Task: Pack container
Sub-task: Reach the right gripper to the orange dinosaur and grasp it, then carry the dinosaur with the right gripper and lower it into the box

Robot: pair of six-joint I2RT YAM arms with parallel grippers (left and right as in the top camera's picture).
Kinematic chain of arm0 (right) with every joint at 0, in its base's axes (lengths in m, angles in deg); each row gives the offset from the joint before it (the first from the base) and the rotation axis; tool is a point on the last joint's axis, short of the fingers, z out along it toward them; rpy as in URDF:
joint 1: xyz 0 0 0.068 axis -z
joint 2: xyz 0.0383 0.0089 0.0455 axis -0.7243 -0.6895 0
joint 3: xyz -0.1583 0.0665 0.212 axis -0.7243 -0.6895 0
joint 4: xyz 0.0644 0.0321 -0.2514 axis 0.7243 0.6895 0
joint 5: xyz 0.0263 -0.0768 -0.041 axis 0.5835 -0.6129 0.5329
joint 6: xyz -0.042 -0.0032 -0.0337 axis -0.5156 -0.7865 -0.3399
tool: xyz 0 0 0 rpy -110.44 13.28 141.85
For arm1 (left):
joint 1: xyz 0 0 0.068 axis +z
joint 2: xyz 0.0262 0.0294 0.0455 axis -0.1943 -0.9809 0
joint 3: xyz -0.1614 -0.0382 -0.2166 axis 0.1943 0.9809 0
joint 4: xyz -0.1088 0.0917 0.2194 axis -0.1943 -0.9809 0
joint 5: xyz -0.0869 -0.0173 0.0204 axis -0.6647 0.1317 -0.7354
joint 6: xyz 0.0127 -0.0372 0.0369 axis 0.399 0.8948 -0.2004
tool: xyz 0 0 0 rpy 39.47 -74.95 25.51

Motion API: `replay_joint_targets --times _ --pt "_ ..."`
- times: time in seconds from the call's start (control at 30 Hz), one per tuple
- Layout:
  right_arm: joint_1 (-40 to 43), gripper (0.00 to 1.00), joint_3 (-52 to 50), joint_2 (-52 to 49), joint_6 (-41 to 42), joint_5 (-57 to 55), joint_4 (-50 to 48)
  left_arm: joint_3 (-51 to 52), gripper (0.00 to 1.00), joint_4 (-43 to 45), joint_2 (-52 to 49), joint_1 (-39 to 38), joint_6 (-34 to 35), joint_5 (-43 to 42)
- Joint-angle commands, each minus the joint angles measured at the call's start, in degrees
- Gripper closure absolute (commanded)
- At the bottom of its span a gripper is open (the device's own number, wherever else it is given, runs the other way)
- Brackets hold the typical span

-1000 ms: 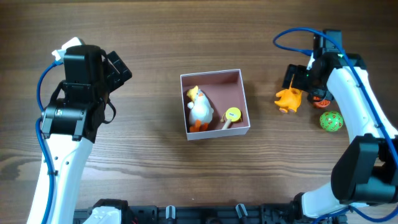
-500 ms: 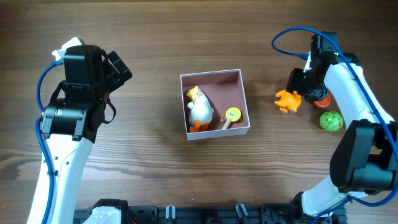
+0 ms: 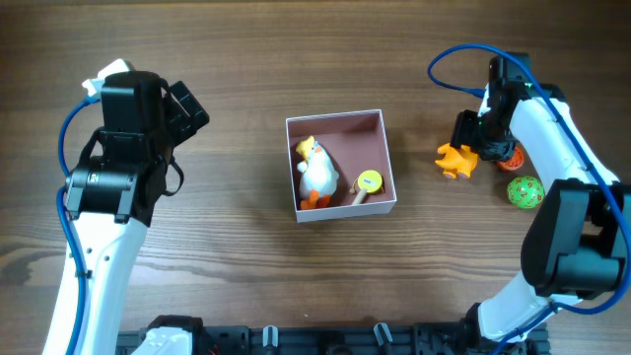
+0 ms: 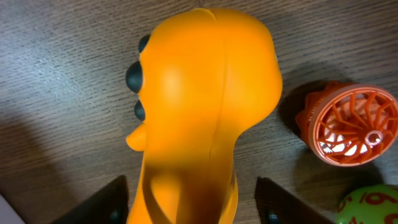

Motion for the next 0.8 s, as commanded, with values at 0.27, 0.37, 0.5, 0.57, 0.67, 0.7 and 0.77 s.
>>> replay_joint_targets --times 0.27,0.37,0.5,0.57,0.67,0.7,0.77 --pt "-0.3 0.52 0.4 -1.2 -1.0 1.2 0.5 -0.5 0.00 0.0 0.7 0.3 0.7 -0.5" --pt "-0.2 0.42 -0.8 -1.2 -1.0 1.1 -0.2 -0.5 0.00 0.0 0.7 0.3 0.7 -0.5" --pt "-0.2 0.37 -3.6 -1.2 -1.0 2.7 -3.3 -0.5 0.00 0.0 0.7 0.3 0.7 -0.5" --pt "-0.2 0.50 -3.5 -1.2 -1.0 2.9 -3.4 -0.5 0.00 0.0 0.7 0.3 0.7 -0.5" --pt "-0.3 0.82 -3.4 -1.2 -0.9 2.4 -3.1 -0.5 0.00 0.0 0.7 0.3 0.7 -0.5" --pt "-0.3 0.90 -3.4 -1.0 -1.0 2.1 -2.9 -0.5 0.00 0.0 0.7 0.3 0.7 -0.5" --pt "-0.7 0.94 -2.3 0.3 -1.0 2.2 -1.9 -0.5 0.00 0.0 0.7 0.3 0.7 -0.5"
